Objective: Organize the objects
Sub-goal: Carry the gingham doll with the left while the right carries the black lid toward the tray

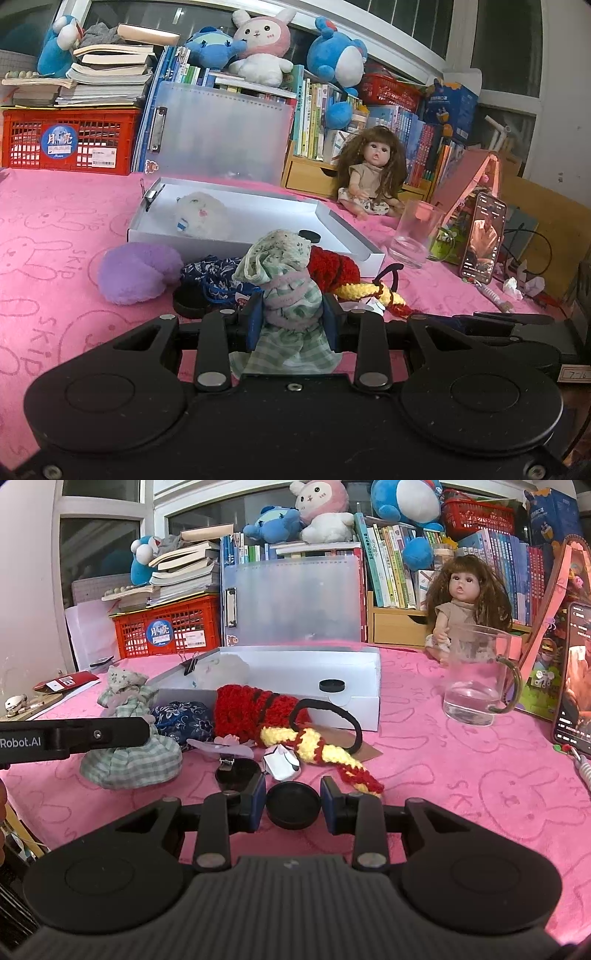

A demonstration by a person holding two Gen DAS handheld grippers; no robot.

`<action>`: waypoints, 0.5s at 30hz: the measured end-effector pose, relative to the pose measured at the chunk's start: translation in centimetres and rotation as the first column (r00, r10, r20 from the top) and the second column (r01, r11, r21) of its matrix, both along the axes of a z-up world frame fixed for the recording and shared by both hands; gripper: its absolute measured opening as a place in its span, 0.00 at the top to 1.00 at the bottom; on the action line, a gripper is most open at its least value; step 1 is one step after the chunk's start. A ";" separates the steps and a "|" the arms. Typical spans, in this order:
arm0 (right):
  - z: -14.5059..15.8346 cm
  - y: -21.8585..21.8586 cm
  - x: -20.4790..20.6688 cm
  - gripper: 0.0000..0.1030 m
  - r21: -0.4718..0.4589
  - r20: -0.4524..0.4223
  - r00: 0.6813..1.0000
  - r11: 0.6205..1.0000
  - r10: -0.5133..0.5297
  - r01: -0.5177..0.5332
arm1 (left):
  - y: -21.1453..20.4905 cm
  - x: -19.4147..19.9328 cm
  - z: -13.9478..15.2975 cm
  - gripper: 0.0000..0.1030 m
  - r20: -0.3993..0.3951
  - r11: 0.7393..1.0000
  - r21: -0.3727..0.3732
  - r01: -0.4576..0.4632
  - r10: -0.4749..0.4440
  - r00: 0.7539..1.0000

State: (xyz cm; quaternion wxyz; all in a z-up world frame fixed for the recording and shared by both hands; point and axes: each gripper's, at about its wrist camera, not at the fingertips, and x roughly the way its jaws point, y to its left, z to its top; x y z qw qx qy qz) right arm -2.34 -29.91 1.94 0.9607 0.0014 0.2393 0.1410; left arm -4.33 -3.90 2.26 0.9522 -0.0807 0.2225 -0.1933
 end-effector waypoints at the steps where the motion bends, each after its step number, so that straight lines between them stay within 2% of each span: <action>1: 0.0 0.0 0.0 0.64 0.001 0.000 1.000 1.000 -0.001 0.001 | 0.0 0.0 -0.1 0.69 -0.002 1.000 0.000 -0.001 0.001 1.000; 15: 0.0 0.0 0.0 0.63 0.001 -0.002 1.000 1.000 -0.001 0.001 | 0.3 0.2 -0.3 0.69 -0.019 1.000 0.000 -0.014 0.014 1.000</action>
